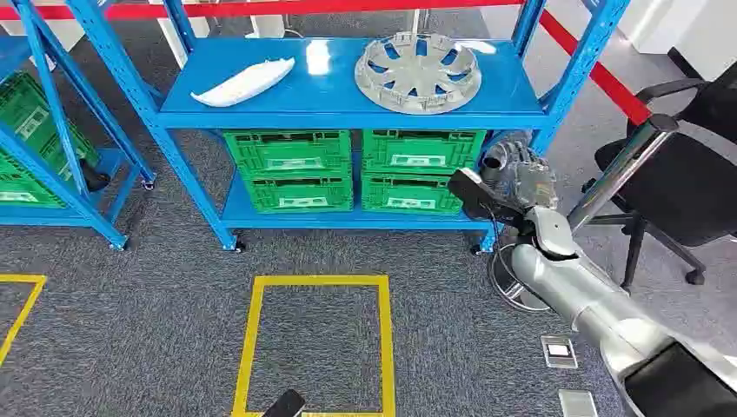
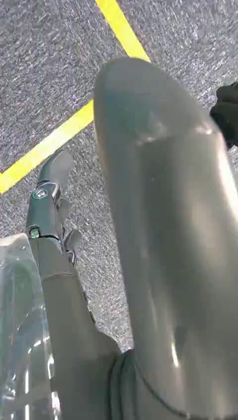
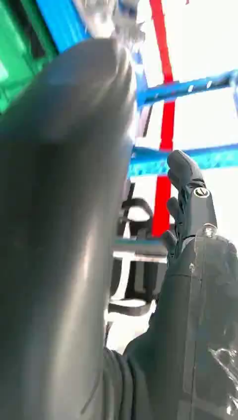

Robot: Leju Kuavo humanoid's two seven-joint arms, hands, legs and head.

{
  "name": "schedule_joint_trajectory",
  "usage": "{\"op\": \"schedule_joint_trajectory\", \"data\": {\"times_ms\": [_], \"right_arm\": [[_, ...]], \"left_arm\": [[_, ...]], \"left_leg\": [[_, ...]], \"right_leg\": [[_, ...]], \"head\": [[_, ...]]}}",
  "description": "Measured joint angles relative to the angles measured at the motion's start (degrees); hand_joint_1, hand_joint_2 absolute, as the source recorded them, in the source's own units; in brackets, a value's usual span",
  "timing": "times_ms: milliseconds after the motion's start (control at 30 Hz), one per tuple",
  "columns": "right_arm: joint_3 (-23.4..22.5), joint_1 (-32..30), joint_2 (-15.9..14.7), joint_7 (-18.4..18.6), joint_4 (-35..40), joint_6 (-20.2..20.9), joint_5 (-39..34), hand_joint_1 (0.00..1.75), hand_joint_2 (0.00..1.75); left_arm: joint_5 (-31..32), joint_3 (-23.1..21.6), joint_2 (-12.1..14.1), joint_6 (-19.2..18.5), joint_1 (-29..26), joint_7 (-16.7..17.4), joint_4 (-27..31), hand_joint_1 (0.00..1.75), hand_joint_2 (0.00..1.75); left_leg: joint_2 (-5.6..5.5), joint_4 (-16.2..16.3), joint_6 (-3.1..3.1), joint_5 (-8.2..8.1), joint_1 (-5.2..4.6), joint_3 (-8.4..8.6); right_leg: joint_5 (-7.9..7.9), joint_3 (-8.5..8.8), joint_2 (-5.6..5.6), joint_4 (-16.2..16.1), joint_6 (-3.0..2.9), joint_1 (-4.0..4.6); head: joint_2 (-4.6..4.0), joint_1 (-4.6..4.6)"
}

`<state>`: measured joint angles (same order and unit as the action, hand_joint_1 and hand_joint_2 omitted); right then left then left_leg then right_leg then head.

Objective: Take the parts from the cabinet and place them on the table.

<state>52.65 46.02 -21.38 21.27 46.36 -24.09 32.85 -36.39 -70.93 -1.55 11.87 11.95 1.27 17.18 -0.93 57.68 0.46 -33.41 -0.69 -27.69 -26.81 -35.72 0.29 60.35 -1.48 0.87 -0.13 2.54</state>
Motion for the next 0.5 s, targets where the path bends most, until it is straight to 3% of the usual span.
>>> {"op": "schedule_joint_trajectory", "data": {"times_ms": [500], "right_arm": [[1.8,4.4,7.7,-0.9,0.5,3.6,6.7,0.0,0.0]], "left_arm": [[2.3,0.7,-0.5,-0.5,0.1,1.1,0.0,0.0,0.0]], "left_leg": [[0.0,0.0,-0.05,0.04,0.0,0.01]], "right_leg": [[0.0,-0.01,0.05,0.0,0.0,0.01]], "head": [[0.0,-0.02]]}}
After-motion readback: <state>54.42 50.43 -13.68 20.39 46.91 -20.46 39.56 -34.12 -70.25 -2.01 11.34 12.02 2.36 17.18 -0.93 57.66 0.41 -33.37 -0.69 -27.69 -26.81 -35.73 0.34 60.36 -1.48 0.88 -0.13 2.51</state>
